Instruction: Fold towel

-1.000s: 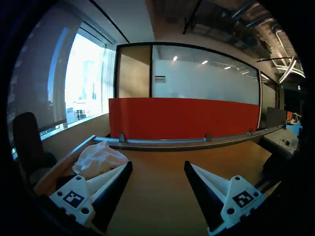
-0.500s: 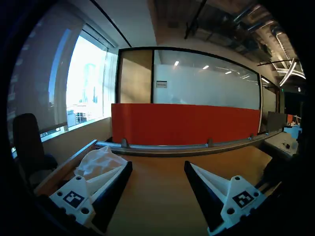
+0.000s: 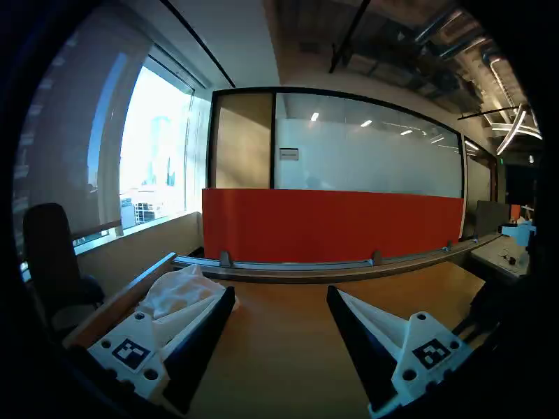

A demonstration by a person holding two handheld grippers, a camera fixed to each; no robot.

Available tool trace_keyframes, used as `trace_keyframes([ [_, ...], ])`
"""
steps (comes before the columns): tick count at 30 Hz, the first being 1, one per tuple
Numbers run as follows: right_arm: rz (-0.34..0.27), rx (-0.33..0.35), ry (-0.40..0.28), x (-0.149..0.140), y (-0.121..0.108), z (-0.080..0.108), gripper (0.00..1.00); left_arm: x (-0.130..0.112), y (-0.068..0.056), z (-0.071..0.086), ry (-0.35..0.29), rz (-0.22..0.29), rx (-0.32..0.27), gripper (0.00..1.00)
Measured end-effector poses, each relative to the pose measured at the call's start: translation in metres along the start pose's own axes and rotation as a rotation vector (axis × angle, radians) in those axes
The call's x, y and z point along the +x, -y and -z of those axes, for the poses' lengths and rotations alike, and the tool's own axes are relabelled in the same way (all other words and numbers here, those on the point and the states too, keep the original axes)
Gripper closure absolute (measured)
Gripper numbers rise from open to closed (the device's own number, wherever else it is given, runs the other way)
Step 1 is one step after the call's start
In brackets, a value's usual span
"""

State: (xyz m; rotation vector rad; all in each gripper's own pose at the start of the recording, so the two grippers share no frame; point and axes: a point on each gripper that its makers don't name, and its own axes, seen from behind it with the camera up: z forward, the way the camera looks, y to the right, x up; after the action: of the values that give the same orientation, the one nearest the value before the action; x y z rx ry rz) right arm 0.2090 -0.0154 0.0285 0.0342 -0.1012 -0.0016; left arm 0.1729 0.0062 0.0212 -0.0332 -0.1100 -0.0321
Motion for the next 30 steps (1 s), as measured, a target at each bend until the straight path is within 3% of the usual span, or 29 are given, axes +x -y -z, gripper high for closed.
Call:
trace_keyframes([
  [15,-0.006,0.001,-0.002,0.005,0.016,0.001,0.01,-0.021,0.0,-0.001,0.011,-0.004,-0.02,0.02],
  [24,-0.044,0.013,0.01,0.003,0.028,0.011,0.01,-0.044,0.0,-0.002,-0.005,-0.038,-0.032,0.02],
  [30,-0.031,0.013,0.01,-0.006,0.028,0.013,0.01,-0.057,0.0,-0.001,-0.034,-0.036,-0.028,0.02],
])
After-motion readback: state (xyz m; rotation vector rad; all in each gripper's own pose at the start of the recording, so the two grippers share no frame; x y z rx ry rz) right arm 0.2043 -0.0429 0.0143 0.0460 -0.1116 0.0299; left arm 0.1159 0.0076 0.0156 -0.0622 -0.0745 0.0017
